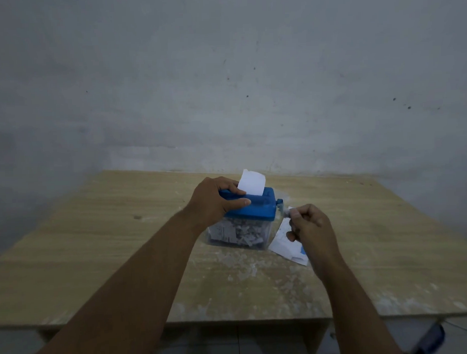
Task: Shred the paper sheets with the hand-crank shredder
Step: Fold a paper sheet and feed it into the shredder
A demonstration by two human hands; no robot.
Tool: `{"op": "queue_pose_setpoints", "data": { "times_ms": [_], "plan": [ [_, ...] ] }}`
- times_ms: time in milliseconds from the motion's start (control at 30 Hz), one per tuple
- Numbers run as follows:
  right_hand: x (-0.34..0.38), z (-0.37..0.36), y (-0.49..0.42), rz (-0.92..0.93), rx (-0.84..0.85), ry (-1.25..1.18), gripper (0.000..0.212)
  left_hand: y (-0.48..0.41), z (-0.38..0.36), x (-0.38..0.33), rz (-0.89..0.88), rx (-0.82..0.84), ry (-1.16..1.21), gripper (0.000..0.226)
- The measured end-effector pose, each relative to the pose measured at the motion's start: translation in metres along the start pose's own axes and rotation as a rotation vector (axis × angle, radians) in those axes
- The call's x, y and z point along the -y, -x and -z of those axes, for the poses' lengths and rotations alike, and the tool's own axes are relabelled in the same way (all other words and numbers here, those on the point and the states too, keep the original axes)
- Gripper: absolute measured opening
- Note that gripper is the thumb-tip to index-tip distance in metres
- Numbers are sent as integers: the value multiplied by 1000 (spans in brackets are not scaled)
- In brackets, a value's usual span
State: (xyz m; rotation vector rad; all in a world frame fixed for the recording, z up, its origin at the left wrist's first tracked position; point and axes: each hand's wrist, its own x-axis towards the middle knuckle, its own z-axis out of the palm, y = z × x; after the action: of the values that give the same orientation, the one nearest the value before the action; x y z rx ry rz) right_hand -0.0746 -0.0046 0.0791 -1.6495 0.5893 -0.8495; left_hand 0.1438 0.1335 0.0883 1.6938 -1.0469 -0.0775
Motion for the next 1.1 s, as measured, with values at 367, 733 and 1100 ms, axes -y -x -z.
{"op": "queue_pose_setpoints", "data": {
  "times_ms": [367, 733, 1100],
  "plan": [
    [43, -5, -86, -35, 45, 34, 32, 0, 1, 2, -24, 20, -12, 25],
    [-32, -22, -101, -359, 129, 134, 21, 5, -4, 2, -37, -3, 28, 26],
    [-20, -7, -17, -243, -20, 74, 20, 4, -6, 2, -19, -20, 60, 25]
  ]
}}
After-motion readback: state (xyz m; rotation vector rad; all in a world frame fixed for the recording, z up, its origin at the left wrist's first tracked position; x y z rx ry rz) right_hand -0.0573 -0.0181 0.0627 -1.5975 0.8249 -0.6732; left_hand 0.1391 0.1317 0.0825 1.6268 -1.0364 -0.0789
